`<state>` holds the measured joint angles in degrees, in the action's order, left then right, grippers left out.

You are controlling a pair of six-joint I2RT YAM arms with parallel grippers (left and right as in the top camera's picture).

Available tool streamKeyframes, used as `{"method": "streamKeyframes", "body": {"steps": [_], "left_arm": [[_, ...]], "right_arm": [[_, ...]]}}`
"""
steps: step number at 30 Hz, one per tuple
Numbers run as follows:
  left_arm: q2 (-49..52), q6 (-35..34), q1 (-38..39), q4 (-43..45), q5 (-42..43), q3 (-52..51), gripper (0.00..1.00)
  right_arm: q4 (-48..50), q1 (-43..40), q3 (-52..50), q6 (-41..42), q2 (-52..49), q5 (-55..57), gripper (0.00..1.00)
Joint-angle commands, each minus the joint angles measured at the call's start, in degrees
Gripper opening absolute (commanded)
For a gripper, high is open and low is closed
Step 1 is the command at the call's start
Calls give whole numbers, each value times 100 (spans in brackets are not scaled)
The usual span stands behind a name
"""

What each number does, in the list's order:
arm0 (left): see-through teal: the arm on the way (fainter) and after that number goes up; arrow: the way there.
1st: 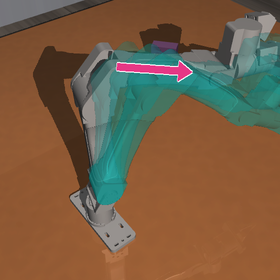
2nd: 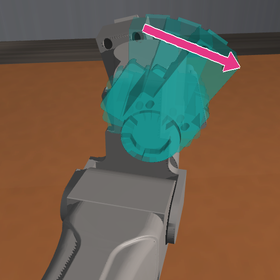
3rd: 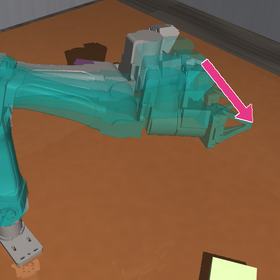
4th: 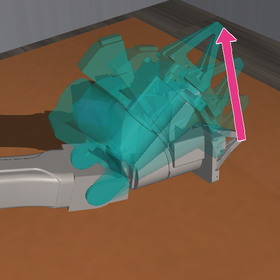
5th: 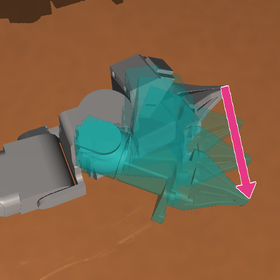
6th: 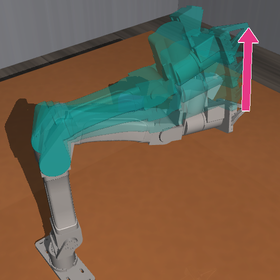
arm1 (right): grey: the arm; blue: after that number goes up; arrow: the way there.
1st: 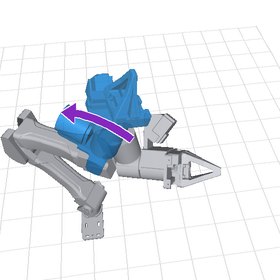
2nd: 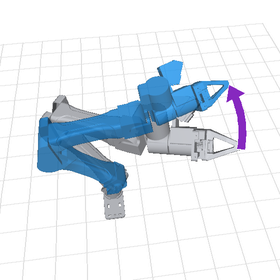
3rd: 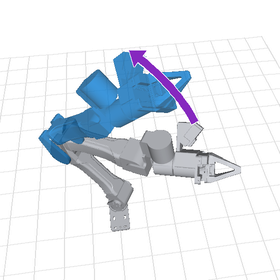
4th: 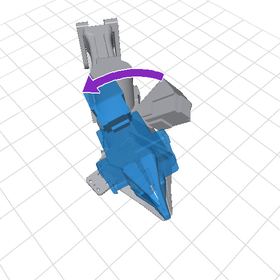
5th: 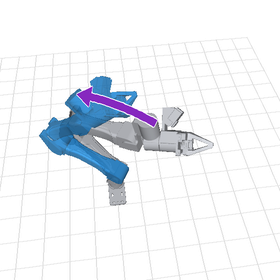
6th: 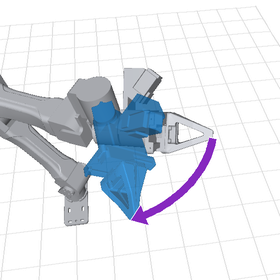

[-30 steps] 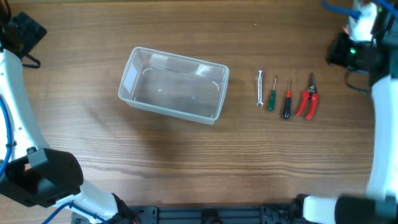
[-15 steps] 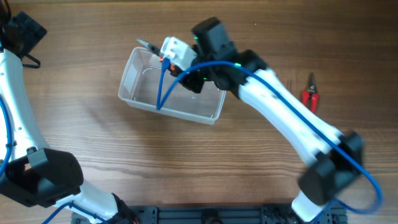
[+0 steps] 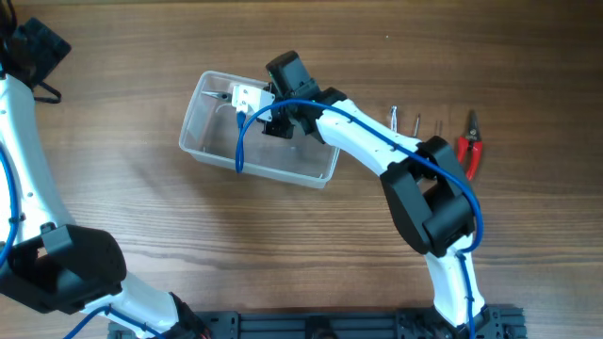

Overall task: Pack container
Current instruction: 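Carry the pliers into the container and release with the right gripper, then grasp the red-handled cutters with the right gripper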

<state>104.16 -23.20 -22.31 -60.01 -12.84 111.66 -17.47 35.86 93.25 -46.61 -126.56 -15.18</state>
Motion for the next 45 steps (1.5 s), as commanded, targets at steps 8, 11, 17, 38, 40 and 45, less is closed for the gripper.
{"method": "streamKeyframes", "body": {"steps": [8, 11, 17, 38, 40, 45], "left_arm": [[33, 48, -33, 13, -72, 48, 100], [33, 48, -33, 13, -72, 48, 100], [33, 46, -33, 13, -72, 48, 100], [33, 48, -33, 13, -72, 48, 100], [33, 48, -33, 15, -72, 48, 100], [33, 48, -33, 13, -72, 48, 100]], "right_arm": [[-243, -101, 57, 2162, 1574, 1827, 52], [-1123, -385, 57, 2855, 3101, 2809, 70], [-3482, -2450, 52, 5082, 4452, 3014, 93], [-3991, -4795, -1528, 6321, 1460, 1276, 68], [-3963, -4795, -1528, 6319, 1318, 1281, 57], [-3770, -4795, -1552, 6332, 1154, 1279, 41]]}}
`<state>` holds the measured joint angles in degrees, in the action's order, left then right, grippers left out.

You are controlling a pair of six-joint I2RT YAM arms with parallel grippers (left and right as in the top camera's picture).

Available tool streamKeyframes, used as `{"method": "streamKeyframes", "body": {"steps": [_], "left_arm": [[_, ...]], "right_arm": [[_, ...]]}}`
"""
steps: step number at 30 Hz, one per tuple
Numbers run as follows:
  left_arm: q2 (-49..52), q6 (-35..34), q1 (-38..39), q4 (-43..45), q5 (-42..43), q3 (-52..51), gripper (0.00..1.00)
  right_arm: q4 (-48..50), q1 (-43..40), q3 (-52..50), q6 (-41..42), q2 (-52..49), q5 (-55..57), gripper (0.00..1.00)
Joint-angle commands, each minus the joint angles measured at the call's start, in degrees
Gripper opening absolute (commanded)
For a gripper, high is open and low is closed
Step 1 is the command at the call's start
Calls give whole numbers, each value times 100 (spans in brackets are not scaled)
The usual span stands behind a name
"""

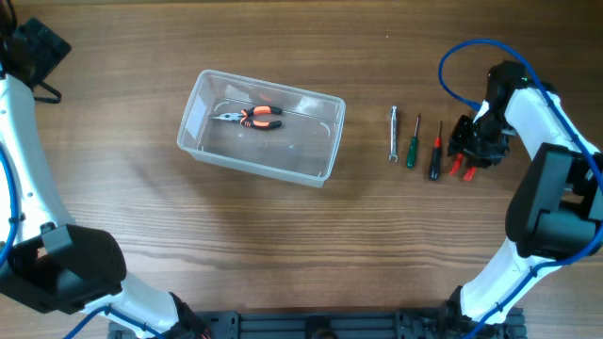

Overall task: Pack container
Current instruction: 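Grasp the red-handled cutters with the right gripper, then lower the red cutters into the container and open the right gripper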

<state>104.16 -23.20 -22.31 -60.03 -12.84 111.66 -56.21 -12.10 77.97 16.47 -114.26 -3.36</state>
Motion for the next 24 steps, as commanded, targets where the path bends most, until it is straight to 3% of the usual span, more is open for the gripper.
{"method": "streamKeyframes", "body": {"steps": [1, 10, 13, 15, 21, 24], "left_arm": [[33, 48, -33, 15, -72, 48, 100], [33, 48, -33, 15, -72, 48, 100], [33, 48, -33, 15, -72, 48, 100], [33, 48, -33, 15, -72, 48, 100], [33, 48, -33, 15, -72, 48, 100], [33, 48, -33, 15, -72, 48, 100]], "right_arm": [[153, 0, -48, 22, -76, 98, 40], [839, 0, -542, 175, -83, 98, 31], [929, 0, -605, 184, -83, 96, 9], [863, 0, -564, 168, -79, 98, 4], [-358, 92, 754, -205, 787, 0, 4], [-588, 575, 1788, -767, 1718, -723, 4]]}}
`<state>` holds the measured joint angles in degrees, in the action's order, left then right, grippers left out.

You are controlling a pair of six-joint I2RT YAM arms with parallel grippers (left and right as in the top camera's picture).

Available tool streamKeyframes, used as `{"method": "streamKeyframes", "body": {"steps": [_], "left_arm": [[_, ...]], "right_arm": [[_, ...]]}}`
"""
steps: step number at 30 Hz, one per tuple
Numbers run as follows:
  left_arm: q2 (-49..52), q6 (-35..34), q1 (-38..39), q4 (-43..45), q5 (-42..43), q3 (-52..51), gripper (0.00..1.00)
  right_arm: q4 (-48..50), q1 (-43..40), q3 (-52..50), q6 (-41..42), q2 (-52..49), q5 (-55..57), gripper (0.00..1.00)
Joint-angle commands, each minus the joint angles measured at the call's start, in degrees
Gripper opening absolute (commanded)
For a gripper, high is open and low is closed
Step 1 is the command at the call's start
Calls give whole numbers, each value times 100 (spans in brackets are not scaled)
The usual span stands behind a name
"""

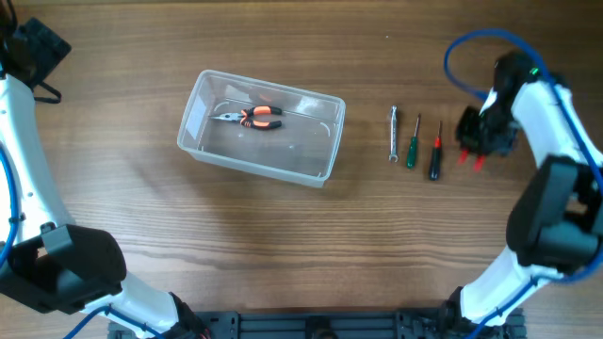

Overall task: Pack container
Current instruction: 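Lower the red cutters into the container and open the right gripper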

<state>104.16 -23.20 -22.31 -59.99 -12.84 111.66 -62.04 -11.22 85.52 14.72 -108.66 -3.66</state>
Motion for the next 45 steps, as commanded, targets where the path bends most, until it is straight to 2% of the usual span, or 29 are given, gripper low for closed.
{"method": "streamKeyframes", "body": {"steps": [1, 4, 6, 7, 11, 15, 16, 17, 20, 24, 29, 33, 34, 36, 39, 44, 45], "left_arm": [[33, 48, -33, 11, -72, 48, 100], [33, 48, -33, 11, -72, 48, 100], [33, 48, -33, 11, -72, 48, 100], [33, 48, -33, 11, -72, 48, 100], [33, 48, -33, 11, -72, 48, 100], [33, 48, -33, 11, -72, 48, 100], [33, 48, -33, 11, -72, 48, 100], [33, 48, -33, 11, -72, 48, 100], [33, 48, -33, 11, -72, 48, 100], [33, 48, -33, 11, -72, 48, 100], [33, 48, -33, 13, -72, 48, 100], [33, 48, -33, 11, -72, 48, 100], [33, 48, -33, 11, -72, 48, 100], [33, 48, -33, 11, -72, 48, 100], [33, 48, -33, 11, -72, 48, 100], [33, 48, -33, 11, -72, 48, 100], [33, 48, -33, 11, -72, 48, 100]], "right_arm": [[72, 682, 1207, -647, 1370, -824, 4], [531, 1641, 1488, -1086, 1989, -1097, 4], [769, 2568, 1488, -1676, 2201, -1331, 4], [789, 3145, 1486, -2022, 2188, -1414, 4], [782, 4422, 1486, -3060, 1598, -1416, 4], [787, 4736, 1486, -4124, 610, -1373, 4], [811, 4730, 1486, -4603, 157, -1342, 4], [892, 4690, 1486, -4690, -160, -1108, 4], [1093, 4520, 1486, -4483, -863, -527, 4], [1268, 4308, 1486, -4433, -1427, -686, 4], [1882, 4059, 1486, -3117, -1786, -702, 4], [1982, 3995, 1486, -2970, -1845, -970, 4], [1978, 3995, 1488, -2977, -1836, -968, 13], [1915, 3995, 1488, -2977, -1779, -966, 40], [1674, 3965, 1488, -2970, -1512, -940, 56], [1456, 3958, 1488, -2968, -470, 9, 65], [1464, 3952, 1488, -2962, -129, 319, 72]]}}
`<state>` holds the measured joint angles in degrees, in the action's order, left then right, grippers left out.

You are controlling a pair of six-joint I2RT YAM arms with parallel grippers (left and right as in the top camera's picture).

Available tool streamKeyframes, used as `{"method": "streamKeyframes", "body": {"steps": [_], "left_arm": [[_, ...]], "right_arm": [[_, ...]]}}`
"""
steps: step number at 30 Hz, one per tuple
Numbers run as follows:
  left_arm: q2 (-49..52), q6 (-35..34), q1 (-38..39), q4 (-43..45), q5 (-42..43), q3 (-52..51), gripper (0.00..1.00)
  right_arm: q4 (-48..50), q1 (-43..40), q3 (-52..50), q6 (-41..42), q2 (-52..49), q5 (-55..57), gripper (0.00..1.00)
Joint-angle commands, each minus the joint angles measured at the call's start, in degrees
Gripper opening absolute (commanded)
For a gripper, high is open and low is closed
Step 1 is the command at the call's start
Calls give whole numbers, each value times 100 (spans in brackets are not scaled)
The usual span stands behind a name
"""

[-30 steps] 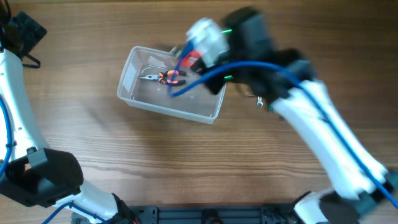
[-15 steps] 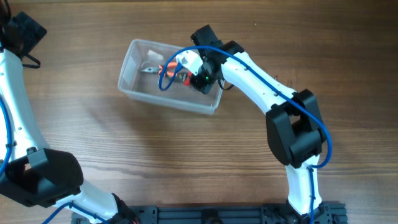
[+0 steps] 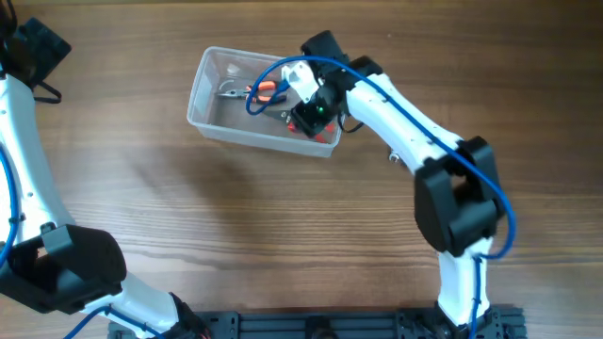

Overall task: Pack container
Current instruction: 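Lower the red cutters into the container and open the right gripper, then grasp the red screwdriver with the right gripper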

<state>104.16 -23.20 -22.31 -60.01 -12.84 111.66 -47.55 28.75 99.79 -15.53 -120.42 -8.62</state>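
Note:
The clear plastic container lies at the back centre of the table, turned slightly. Orange-handled pliers rest inside it. My right gripper reaches down into the container's right end, and the red handles of the cutters show just under it by the near wall, apparently in its grip. Its fingers are hidden under the wrist. My left gripper is raised at the far left corner, away from everything; its jaws do not show.
The right arm stretches across the spot right of the container and covers the tools lying there; only a tip of the small wrench peeks out. Bare wooden table surrounds the container.
My right gripper was at the table's right end on the red cutters; now it is down in the container's right end with them. The container has shifted back and turned a little.
The right gripper was in the container. Then orange pliers lay there and the gripper stood over the red cutters at the right. It then had them off the table, and now holds them inside the container. The left arm never moved.

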Motion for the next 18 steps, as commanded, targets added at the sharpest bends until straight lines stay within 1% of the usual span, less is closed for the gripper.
{"method": "streamKeyframes", "body": {"steps": [1, 3, 4, 6, 7, 9, 11, 12, 15, 18], "left_arm": [[33, 48, -33, 13, -70, 48, 100], [33, 48, -33, 13, -72, 48, 100], [33, 48, -33, 13, -72, 48, 100], [33, 48, -33, 13, -72, 48, 100], [33, 48, -33, 15, -72, 48, 100], [33, 48, -33, 15, -72, 48, 100], [33, 48, -33, 13, -72, 48, 100], [33, 48, -33, 13, -72, 48, 100], [33, 48, -33, 15, -72, 48, 100], [33, 48, -33, 13, -72, 48, 100]], "right_arm": [[42, -72, 61, 76, 1351, 1115, 77], [85, -236, 61, 269, 1897, 1635, 78], [79, -348, 61, 409, 2081, 1786, 80], [4, -802, 61, 719, 2374, 1832, 81], [-122, -1235, 61, 1202, 2422, 1808, 81], [-413, -1849, 33, 1864, 2334, 1397, 77], [-710, -2352, -92, 2225, 2184, 710, 74], [-911, -2662, -251, 2358, 2026, 372, 74], [-1266, -3128, -629, 2859, 1600, 280, 73], [-1314, -3414, -1123, 2914, 1167, -103, 59]]}}
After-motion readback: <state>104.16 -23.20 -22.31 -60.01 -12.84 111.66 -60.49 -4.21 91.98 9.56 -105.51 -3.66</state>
